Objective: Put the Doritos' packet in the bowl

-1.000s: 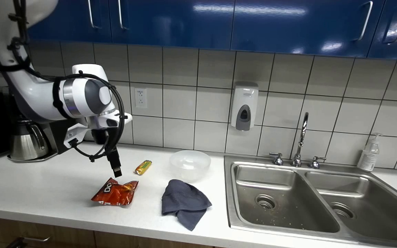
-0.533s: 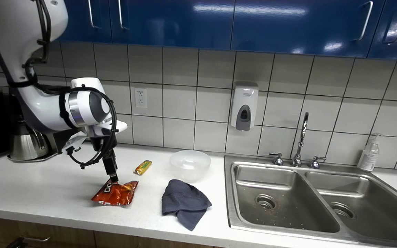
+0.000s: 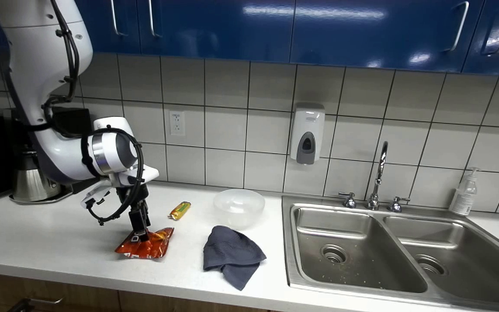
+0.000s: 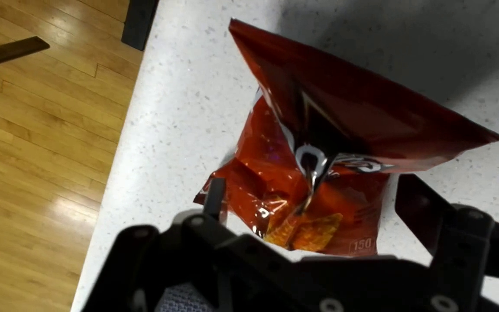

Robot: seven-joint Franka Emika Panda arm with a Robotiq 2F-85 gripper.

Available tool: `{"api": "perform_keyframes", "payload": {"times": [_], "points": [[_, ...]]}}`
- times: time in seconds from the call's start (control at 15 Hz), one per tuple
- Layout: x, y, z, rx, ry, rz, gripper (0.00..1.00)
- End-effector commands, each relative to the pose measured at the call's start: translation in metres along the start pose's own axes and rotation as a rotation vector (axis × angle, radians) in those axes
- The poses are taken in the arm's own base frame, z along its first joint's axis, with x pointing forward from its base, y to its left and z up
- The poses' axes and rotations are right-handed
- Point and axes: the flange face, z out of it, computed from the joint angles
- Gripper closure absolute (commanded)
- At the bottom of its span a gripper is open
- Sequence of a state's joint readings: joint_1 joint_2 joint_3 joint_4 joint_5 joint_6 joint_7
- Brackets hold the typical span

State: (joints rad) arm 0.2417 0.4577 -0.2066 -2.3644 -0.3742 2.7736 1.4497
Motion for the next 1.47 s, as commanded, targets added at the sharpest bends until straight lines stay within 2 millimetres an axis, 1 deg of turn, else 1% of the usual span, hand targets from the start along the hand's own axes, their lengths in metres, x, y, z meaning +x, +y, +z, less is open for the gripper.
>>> {"api": "perform_keyframes", "payload": {"times": [0.0,0.13,0.2,0.27,0.6,0.67,0.73,0.8,0.93,1.0,1.07,1.33,1.4], "points": [[0.003,-0.008,0.011,-0.01,0.011,0.039,0.0],[0.004,-0.009,0.014,-0.014,0.01,0.046,0.28],[0.005,-0.01,0.015,-0.016,0.012,0.05,0.34],[0.005,-0.01,0.015,-0.016,0.014,0.053,0.44],[0.007,-0.015,0.012,-0.013,0.031,0.051,0.82],[0.007,-0.016,0.012,-0.014,0.034,0.048,0.91],[0.008,-0.017,0.011,-0.013,0.037,0.046,0.97],[0.008,-0.018,0.01,-0.012,0.041,0.045,1.0],[0.009,-0.021,0.005,0.0,0.048,0.042,1.0],[0.01,-0.022,0.002,0.008,0.051,0.041,0.98],[0.01,-0.025,-0.004,0.018,0.054,0.038,1.0],[0.013,-0.035,-0.033,0.086,0.08,0.032,1.0],[0.013,-0.037,-0.038,0.099,0.082,0.03,1.0]]}}
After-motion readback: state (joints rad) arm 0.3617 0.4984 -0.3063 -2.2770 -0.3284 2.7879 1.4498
